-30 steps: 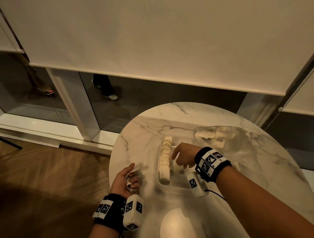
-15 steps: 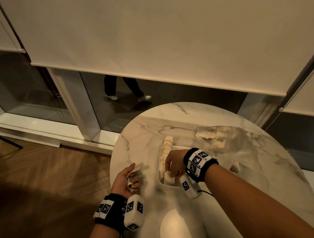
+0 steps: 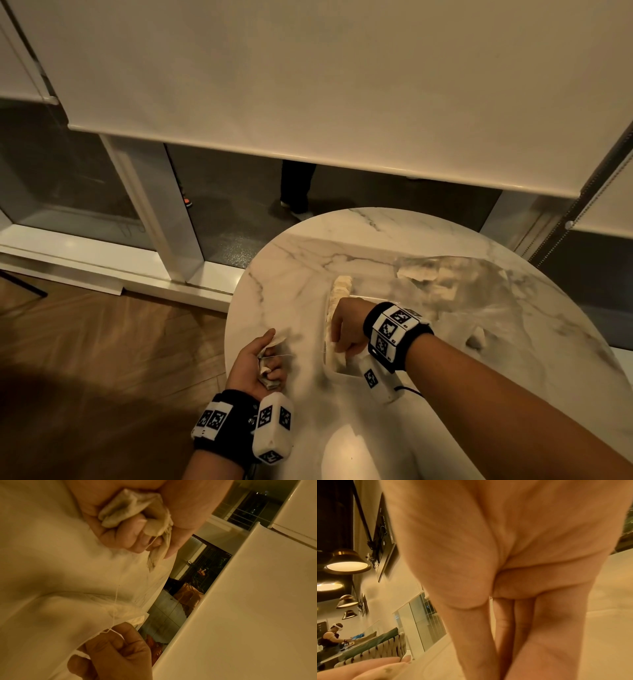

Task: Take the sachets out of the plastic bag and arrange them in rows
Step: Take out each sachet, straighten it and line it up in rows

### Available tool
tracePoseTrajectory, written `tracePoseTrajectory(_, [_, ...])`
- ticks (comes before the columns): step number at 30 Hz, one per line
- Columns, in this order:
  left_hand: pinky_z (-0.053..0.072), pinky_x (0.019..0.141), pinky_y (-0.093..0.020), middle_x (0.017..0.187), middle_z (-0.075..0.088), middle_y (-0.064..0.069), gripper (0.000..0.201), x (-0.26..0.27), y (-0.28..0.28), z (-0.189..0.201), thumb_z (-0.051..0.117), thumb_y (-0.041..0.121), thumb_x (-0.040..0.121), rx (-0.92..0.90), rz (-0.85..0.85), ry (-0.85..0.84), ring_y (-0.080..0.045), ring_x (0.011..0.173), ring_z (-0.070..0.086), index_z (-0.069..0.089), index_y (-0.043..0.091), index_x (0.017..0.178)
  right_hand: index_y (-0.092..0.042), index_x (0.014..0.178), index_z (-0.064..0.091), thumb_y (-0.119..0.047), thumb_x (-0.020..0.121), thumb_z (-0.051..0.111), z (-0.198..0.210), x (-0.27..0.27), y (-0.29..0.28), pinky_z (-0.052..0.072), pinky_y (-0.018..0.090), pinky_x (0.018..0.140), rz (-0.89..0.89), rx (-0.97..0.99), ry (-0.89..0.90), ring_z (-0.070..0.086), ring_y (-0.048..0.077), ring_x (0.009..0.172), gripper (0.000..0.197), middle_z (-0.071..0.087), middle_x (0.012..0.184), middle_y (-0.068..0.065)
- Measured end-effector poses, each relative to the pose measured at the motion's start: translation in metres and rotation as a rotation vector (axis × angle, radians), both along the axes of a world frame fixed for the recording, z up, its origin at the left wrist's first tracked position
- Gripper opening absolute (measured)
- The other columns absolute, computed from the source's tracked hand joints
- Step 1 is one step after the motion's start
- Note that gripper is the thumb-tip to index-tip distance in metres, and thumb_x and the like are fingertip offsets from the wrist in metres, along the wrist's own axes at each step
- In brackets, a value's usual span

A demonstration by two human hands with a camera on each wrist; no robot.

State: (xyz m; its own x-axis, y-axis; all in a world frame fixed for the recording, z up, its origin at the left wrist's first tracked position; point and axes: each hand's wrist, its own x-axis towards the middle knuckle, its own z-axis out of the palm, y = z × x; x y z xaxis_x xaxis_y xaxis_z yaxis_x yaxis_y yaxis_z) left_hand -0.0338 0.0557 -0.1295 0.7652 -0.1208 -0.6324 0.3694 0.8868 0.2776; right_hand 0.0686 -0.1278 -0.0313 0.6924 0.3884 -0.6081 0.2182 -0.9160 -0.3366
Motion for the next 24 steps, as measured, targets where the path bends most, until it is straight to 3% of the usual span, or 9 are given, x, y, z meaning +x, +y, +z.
tracePoseTrajectory(2, [0.021,0.029,-0.016,0.044,0.035,0.003,0.040,0.000,0.000,0.000,0.065,0.029,0.082,0.010,-0.004,0.001,-0.009,0.029,0.032,0.044,0.013,0.053,-0.011,0.102,0.077,-0.011,0.079,0.082,0.001,-0.001,0.000,0.062,0.035,0.083,-0.011,0.003,-0.001,0.075,0.024,0.086,0.024,0.077,0.091,0.006])
tracePoseTrajectory(6, [0.021,0.028,-0.017,0.043,0.033,0.003,0.040,0.000,0.001,-0.002,0.065,0.030,0.082,-0.006,-0.022,-0.012,-0.009,0.029,0.032,0.043,0.013,0.054,-0.010,0.103,0.074,-0.012,0.080,0.083,0.007,-0.003,-0.004,0.059,0.026,0.061,-0.048,0.025,-0.013,0.067,0.016,0.060,0.025,0.066,0.067,0.000])
tracePoseTrajectory(8, [0.020,0.029,-0.016,0.043,0.034,0.003,0.040,0.000,0.001,-0.003,0.064,0.030,0.082,-0.005,-0.028,-0.012,-0.009,0.029,0.032,0.043,0.013,0.053,-0.011,0.107,0.072,-0.014,0.082,0.081,0.013,-0.004,-0.009,0.056,0.022,0.056,-0.042,0.033,-0.018,0.067,0.016,0.063,0.027,0.066,0.069,0.000])
tracePoseTrajectory(14, [0.020,0.029,-0.016,0.043,0.033,0.004,0.039,-0.002,-0.004,0.002,0.066,0.029,0.081,0.031,-0.023,0.014,-0.009,0.029,0.031,0.042,0.014,0.054,-0.005,0.105,0.071,-0.009,0.090,0.058,0.017,-0.009,-0.023,0.060,0.030,0.070,-0.078,0.055,-0.010,0.074,0.023,0.088,0.020,0.076,0.100,0.012])
tracePoseTrajectory(18, [0.021,0.030,-0.015,0.051,0.038,0.005,0.028,-0.002,-0.006,0.004,0.065,0.025,0.080,0.043,0.033,0.003,-0.009,0.031,0.033,0.047,0.014,0.062,0.000,0.113,0.070,-0.009,0.093,0.058,0.011,-0.020,-0.022,0.056,0.028,0.069,-0.051,0.069,0.077,0.067,0.018,0.077,0.025,0.075,0.101,0.010])
tracePoseTrajectory(21, [0.021,0.033,-0.015,0.056,0.041,0.005,0.010,-0.004,-0.007,0.008,0.061,0.024,0.078,0.035,0.091,-0.028,-0.010,0.032,0.034,0.059,0.015,0.074,-0.002,0.120,0.069,-0.011,0.091,0.061,0.004,-0.027,-0.020,0.050,0.025,0.060,-0.068,0.122,0.064,0.059,0.011,0.062,0.031,0.067,0.094,0.006])
tracePoseTrajectory(24, [0.024,0.034,-0.015,0.058,0.045,0.004,0.015,-0.007,-0.007,0.011,0.058,0.028,0.078,0.017,0.139,-0.036,-0.010,0.036,0.037,0.065,0.015,0.081,-0.012,0.114,0.071,-0.010,0.093,0.055,0.006,-0.030,-0.025,0.051,0.023,0.062,-0.043,0.148,0.073,0.065,0.013,0.073,0.026,0.069,0.099,0.004])
